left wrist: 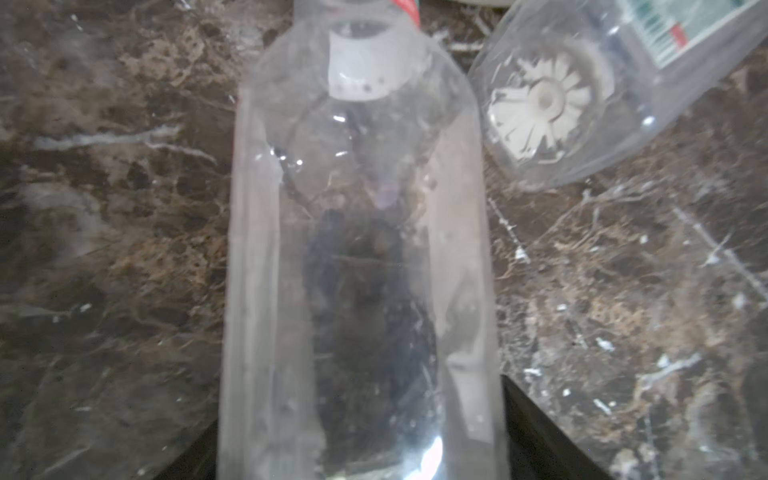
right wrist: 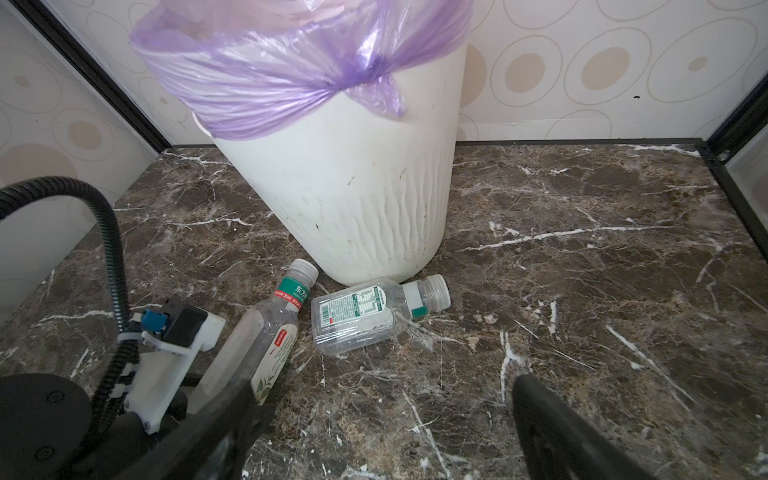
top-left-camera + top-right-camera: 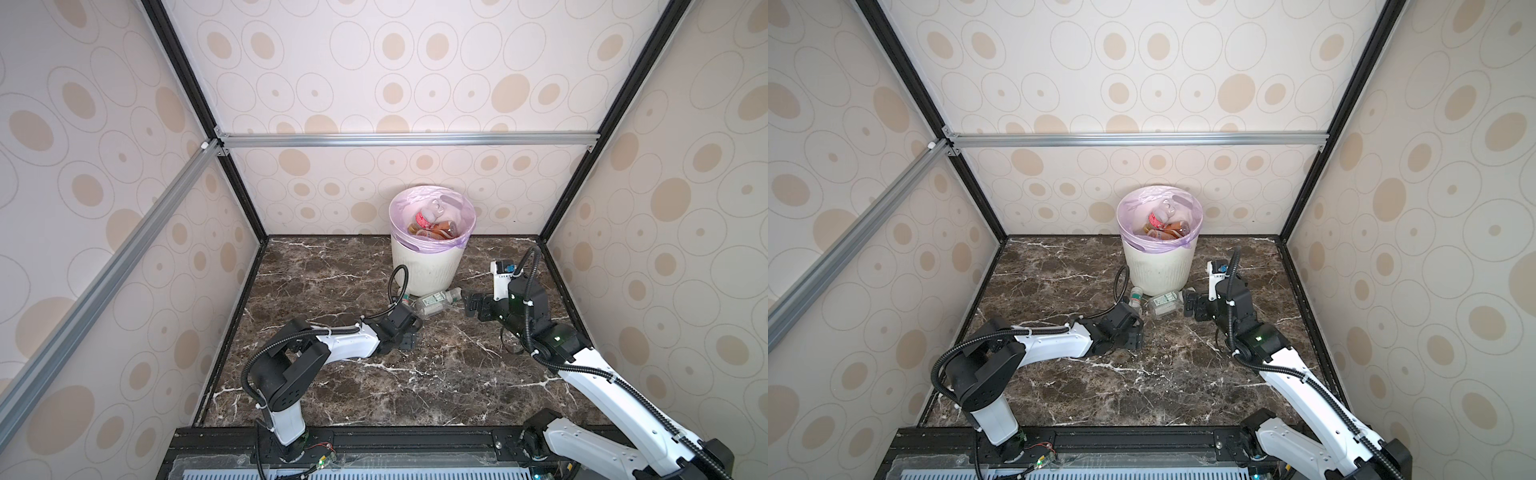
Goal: Throw the plastic bottles in the bin
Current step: 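Lower both grippers toward the long green-label bottle beside the bin, then close the left gripper on the long green-label bottle and lift it upright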
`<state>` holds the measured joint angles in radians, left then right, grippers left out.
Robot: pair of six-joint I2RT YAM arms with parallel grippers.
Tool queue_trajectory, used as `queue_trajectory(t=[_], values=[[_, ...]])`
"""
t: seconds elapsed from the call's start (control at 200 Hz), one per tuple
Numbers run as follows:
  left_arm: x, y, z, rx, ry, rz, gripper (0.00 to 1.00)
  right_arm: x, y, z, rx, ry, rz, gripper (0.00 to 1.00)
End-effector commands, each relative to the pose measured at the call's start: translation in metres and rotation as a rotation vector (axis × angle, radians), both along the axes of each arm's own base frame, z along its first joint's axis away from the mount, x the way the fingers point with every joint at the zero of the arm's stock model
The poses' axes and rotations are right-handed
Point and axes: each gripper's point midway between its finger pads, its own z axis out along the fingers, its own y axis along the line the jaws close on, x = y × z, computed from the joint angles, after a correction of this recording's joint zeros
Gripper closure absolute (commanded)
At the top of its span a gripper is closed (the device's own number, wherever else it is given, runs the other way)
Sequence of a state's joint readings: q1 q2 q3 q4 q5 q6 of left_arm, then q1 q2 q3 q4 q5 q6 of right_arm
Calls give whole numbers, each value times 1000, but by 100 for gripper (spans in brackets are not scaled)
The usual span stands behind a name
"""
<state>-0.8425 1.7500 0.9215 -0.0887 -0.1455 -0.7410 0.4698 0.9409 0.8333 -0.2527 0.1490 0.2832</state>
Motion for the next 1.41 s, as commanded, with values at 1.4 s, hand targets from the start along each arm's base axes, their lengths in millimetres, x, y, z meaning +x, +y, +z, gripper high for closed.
queue_trajectory(t=[1.4], values=[[-15, 42, 118, -491, -380, 71, 37, 27, 187, -22, 473, 238, 339, 1]])
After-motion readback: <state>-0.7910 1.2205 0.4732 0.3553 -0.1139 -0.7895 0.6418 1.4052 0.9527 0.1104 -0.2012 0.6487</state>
